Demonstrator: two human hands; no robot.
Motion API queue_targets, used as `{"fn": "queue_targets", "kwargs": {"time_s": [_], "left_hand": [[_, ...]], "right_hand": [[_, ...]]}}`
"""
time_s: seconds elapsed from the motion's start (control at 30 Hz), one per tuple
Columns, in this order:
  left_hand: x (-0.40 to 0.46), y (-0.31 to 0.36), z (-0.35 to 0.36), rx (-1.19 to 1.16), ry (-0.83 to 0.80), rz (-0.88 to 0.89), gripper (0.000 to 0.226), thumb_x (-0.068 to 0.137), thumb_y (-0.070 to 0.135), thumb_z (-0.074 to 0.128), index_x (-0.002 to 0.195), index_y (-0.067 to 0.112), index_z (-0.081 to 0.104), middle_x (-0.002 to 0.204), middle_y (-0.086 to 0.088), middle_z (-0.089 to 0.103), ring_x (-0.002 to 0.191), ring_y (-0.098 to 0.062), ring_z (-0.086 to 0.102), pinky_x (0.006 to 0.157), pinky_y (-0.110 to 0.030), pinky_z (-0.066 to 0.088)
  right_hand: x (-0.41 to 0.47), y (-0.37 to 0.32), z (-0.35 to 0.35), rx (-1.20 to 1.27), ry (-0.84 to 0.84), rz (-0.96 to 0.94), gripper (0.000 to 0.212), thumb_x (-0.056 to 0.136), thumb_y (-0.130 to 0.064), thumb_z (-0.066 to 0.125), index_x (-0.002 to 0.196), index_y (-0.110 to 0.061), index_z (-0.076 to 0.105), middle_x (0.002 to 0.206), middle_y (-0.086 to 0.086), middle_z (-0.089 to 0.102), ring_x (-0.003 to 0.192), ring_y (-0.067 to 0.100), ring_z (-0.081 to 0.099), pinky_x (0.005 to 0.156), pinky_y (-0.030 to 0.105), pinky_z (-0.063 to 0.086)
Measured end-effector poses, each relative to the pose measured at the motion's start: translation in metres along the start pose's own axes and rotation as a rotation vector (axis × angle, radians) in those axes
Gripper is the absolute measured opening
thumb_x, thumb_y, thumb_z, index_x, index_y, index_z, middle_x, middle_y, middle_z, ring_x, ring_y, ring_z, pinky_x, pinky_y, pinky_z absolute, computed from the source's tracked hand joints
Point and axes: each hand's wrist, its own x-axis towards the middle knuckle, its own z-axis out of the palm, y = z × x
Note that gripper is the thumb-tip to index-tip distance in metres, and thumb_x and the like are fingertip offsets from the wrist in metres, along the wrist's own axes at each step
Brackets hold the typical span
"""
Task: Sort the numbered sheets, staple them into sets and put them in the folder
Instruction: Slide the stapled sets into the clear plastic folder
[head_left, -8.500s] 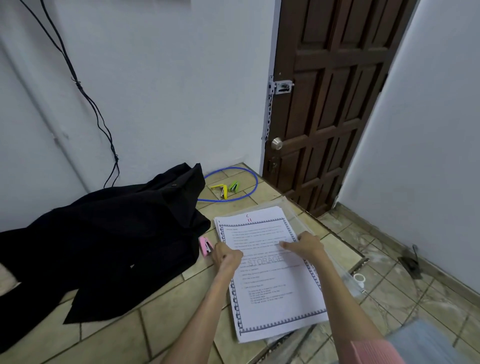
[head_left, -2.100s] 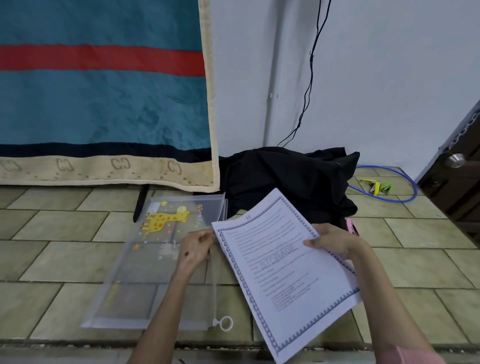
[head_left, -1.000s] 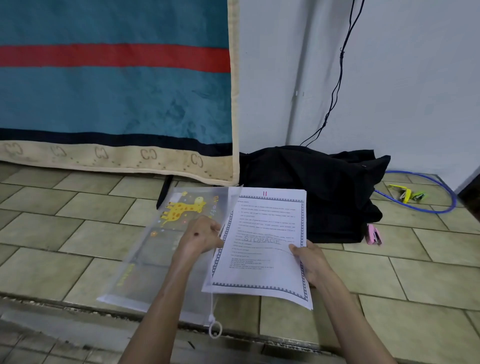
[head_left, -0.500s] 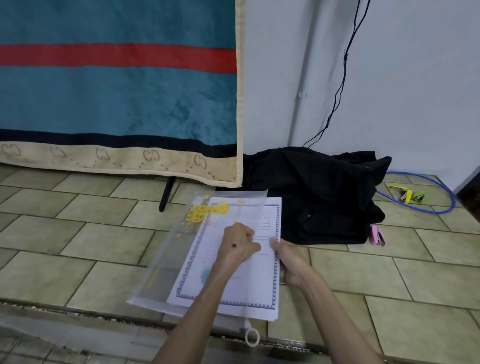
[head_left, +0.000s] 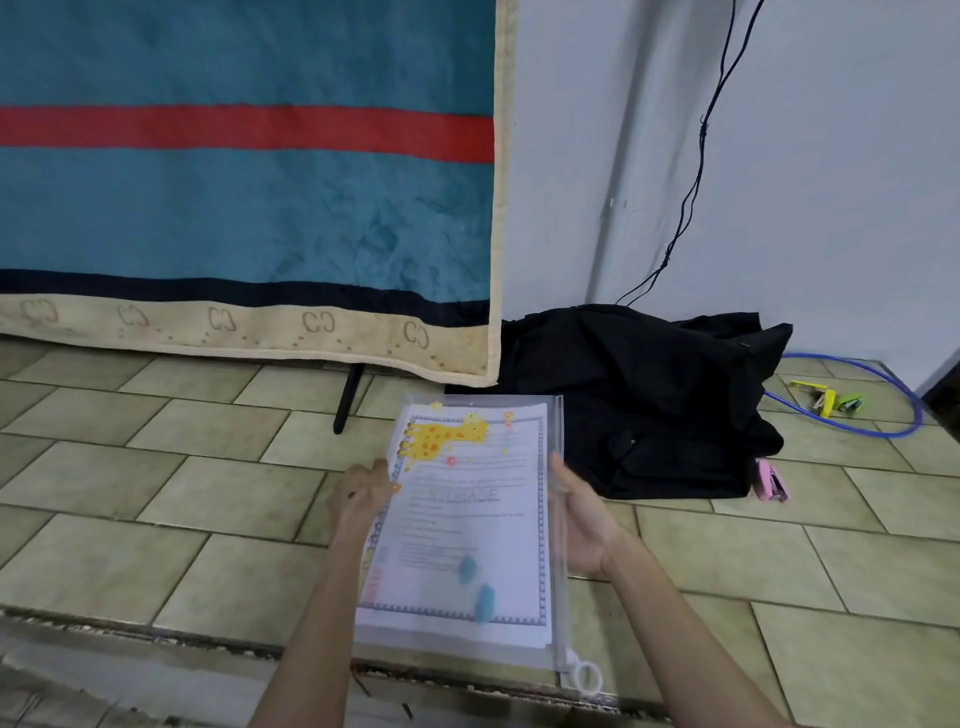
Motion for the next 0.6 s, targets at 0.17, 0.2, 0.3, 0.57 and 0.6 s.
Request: {"fn": "queue_targets", "kwargs": {"time_s": [0.17,0.2,0.3,0.57,0.6], "left_hand": [[-0.002,-0.006,-0.001,-0.109,-0.037,-0.023,0.036,0.094,0.026,0.042,0.094,-0.004,0.061,0.109,-0.020,0.061,0.099,-0.033,0.056,0.087,-0.036,0.044],[0.000,-0.004,-0.004,-0.119,-0.011,0.008,0.040,0.093,0.027,0.042,0.102,-0.008,0.061,0.112,-0.023,0.062,0.102,-0.036,0.056,0.089,-0.038,0.044],[0.000,0.021,-0.026,-0.295,0.119,0.194,0.045,0.092,0.027,0.054,0.128,-0.001,0.051,0.128,-0.018,0.055,0.120,-0.032,0.050,0.096,-0.030,0.038],[-0.025,0.078,-0.083,-0.746,-0.175,0.690,0.088,0.061,0.042,0.081,0.134,0.011,0.045,0.128,-0.003,0.059,0.115,-0.011,0.058,0.093,-0.027,0.051],[-0.028,0.077,-0.083,-0.754,-0.237,0.705,0.082,0.060,0.042,0.083,0.129,0.012,0.050,0.120,0.000,0.064,0.107,-0.008,0.063,0.085,-0.024,0.055]], "right_hand": [[0.001,-0.041,0.011,-0.448,0.176,-0.071,0.032,0.093,-0.001,0.048,0.124,0.006,0.053,0.097,0.013,0.072,0.080,0.023,0.072,0.078,0.039,0.058],[-0.007,-0.059,0.019,-0.566,0.178,-0.103,0.027,0.093,-0.001,0.049,0.118,0.006,0.057,0.092,0.012,0.073,0.074,0.020,0.072,0.077,0.038,0.057],[-0.049,-0.118,0.063,-1.070,0.222,-0.227,0.012,0.091,-0.004,0.056,0.089,0.000,0.067,0.086,0.015,0.069,0.062,0.014,0.068,0.066,0.028,0.058],[-0.124,-0.192,0.163,-1.956,0.223,-0.195,0.008,0.088,-0.017,0.063,0.082,-0.021,0.065,0.094,0.002,0.072,0.090,0.021,0.067,0.090,0.035,0.051],[-0.122,-0.188,0.164,-2.005,0.242,-0.178,0.005,0.088,-0.018,0.063,0.085,-0.022,0.064,0.097,0.004,0.071,0.092,0.022,0.066,0.090,0.036,0.051]]}}
